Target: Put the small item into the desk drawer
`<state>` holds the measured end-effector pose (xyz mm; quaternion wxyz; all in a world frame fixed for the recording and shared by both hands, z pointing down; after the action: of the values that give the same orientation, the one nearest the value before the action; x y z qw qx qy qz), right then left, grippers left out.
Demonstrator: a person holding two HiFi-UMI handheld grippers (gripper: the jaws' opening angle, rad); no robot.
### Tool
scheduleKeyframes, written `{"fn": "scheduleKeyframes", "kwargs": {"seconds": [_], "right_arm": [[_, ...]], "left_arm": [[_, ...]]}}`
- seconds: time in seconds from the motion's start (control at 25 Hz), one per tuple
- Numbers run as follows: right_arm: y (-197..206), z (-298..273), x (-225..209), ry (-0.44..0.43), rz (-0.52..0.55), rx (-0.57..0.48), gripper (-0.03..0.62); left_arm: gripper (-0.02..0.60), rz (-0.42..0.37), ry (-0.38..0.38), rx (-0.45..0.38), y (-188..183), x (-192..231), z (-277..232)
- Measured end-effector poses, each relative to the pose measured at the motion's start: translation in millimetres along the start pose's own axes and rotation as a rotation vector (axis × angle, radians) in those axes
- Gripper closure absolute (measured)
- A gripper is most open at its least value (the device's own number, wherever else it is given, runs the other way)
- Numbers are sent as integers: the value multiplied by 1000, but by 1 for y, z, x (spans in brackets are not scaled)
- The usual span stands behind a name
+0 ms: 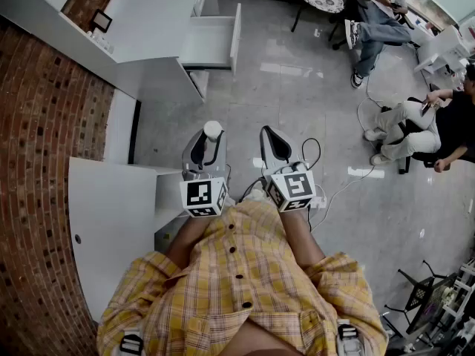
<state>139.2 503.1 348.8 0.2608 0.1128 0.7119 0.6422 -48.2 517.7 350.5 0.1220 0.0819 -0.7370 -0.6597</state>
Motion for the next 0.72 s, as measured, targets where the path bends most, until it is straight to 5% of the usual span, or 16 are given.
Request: {"fn": "scheduleKeyframes", "kwargs": {"seconds": [0.72], "right_arm": [[-6,11,-51,-77,-28,-40,597]], "left_arm": [[413,-54,-60,32,14,-58,-21]]}}
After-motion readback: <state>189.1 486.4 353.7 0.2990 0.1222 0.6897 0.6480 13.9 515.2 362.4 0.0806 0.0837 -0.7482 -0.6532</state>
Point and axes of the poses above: the fingertips, and each gripper's own axes: z backward along the fingers, x to its left, y out of its underside, the point moved 8 cm from there along z, backward along the fingers, and after that the axes turned 5 degrees about -x, right-handed, at the moved point
